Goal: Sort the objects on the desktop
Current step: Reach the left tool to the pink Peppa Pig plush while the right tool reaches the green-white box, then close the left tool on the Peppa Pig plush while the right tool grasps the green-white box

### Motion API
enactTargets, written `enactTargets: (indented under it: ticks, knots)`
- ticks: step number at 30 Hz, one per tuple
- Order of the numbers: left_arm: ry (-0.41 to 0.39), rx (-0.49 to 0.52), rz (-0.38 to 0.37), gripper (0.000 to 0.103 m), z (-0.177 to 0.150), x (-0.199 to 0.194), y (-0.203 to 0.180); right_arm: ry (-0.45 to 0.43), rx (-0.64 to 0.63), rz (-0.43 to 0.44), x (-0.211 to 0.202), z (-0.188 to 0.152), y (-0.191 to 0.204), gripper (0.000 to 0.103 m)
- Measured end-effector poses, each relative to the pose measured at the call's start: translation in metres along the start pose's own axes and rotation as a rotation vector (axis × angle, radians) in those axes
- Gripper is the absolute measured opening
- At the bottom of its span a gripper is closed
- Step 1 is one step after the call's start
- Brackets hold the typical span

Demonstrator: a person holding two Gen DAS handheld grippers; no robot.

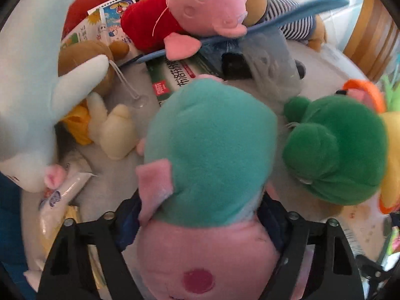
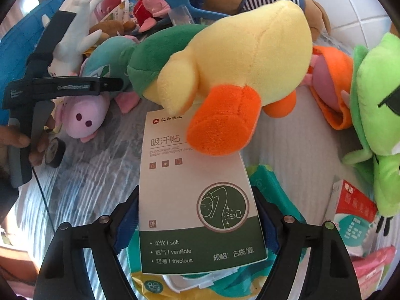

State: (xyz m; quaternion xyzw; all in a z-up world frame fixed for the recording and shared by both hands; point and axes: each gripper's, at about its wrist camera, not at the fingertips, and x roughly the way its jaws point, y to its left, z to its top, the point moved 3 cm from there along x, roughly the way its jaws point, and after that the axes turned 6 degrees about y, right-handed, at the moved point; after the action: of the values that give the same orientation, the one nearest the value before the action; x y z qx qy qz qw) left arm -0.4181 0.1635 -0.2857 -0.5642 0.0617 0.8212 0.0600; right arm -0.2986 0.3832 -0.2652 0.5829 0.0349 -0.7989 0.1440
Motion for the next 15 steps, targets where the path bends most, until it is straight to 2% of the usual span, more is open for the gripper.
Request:
enactTargets:
  ticks: [2, 5, 15]
  knots:
    - [-0.013, 0.02, 0.031, 0.067, -0.001, -0.004, -0.005, -0.005, -0.002, -0.007, 0.0, 0.002, 0.001, 0.08]
    - [-0.046, 0.021, 0.057, 0.062, -0.007, -0.012, -0.008, -0.019, 0.007, -0.025, -0.003, 0.002, 0.0, 0.08]
    - [-0.118, 0.067, 0.11, 0.06, -0.025, -0.043, -0.015, -0.077, 0.032, -0.043, -0.021, -0.001, -0.004, 0.078]
